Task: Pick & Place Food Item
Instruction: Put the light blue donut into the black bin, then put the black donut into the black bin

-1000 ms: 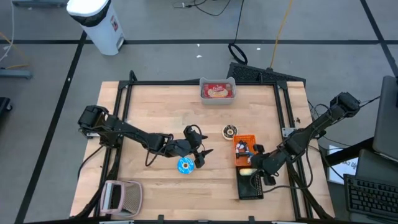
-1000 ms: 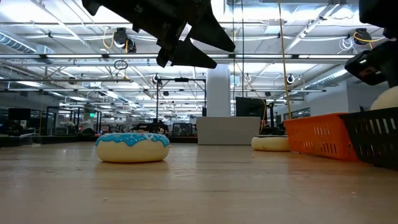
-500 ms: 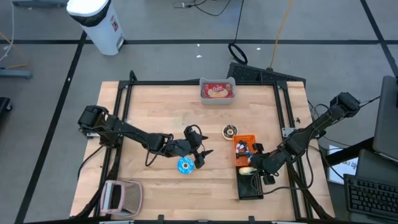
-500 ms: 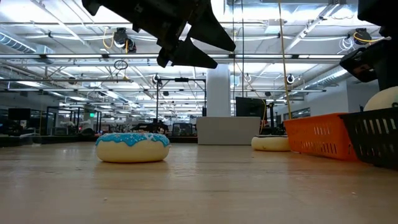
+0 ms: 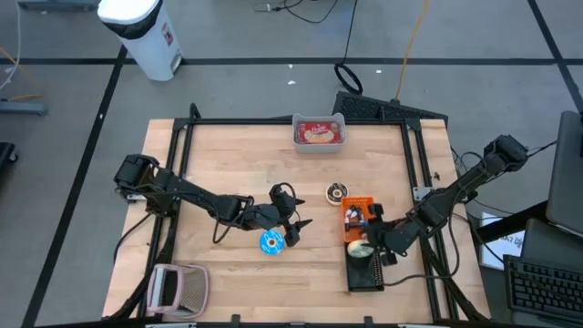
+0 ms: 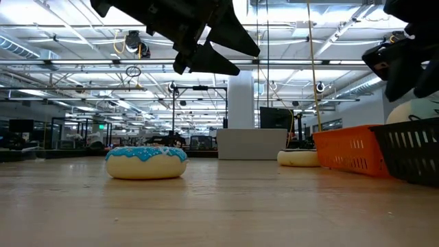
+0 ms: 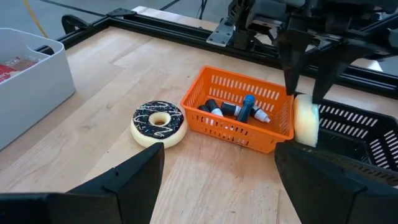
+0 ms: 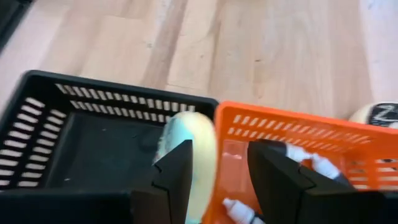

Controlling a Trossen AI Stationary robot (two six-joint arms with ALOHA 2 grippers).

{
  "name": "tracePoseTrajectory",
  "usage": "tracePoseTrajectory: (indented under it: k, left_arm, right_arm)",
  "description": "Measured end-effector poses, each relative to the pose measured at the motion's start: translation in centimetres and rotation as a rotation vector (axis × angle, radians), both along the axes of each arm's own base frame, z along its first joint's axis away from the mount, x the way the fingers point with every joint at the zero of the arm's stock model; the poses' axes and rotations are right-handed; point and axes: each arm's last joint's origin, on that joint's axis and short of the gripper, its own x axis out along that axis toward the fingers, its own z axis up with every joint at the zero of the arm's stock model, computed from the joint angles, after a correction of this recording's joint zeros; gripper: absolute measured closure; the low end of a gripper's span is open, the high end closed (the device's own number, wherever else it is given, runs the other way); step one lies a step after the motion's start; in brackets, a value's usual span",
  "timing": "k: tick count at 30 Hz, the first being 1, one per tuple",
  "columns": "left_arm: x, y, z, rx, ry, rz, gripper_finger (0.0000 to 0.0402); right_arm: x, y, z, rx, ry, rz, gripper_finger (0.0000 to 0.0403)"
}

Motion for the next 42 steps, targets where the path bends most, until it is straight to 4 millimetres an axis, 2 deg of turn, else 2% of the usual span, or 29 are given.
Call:
tracePoseTrajectory:
  k: [12,18,21,24,28,32,38,42]
  left_arm:
    - [0.0,-0.1,-0.1,-0.035,0.002,-0.014,0.0094]
    - [-0.2,-0.4,-0.4,-0.111,0.054,-0.12,0.0094]
    - [-0.1,0.0,-0.5,-0.103,0.056,-0.092,0.0094]
    - [0.2,1.5,-0.4,-0.122,0.043,-0.027,0.0094]
    - [1.0,4.1,-0.8,-0.182,0.007,0.059,0.0094]
    - [2.5,6.3,-2.6,-0.233,-0.034,0.046,0.0094]
    - [4.5,9.3,-6.5,-0.258,-0.072,0.085,0.0094]
    - [5.5,11.0,-8.0,-0.261,-0.046,0.121,0.0094]
  right_arm:
    - [0.2,-0.4,0.3,-0.093,-0.055,0.02,0.0261]
    - [-0.2,-1.0,2.2,-0.123,-0.198,0.004,0.0261]
    - [-0.7,-1.9,3.3,-0.207,-0.298,-0.115,0.0261]
    - [-0.9,-2.6,4.4,-0.255,-0.404,-0.256,0.0261]
    - [-0.7,-3.3,5.8,-0.234,-0.508,-0.304,0.0261]
    - [-0.4,-3.7,6.7,-0.217,-0.583,-0.339,0.0261]
    - [0.0,-4.6,5.8,-0.257,-0.592,-0.372,0.0261]
    - [0.1,-5.3,4.7,-0.28,-0.572,-0.41,0.0261]
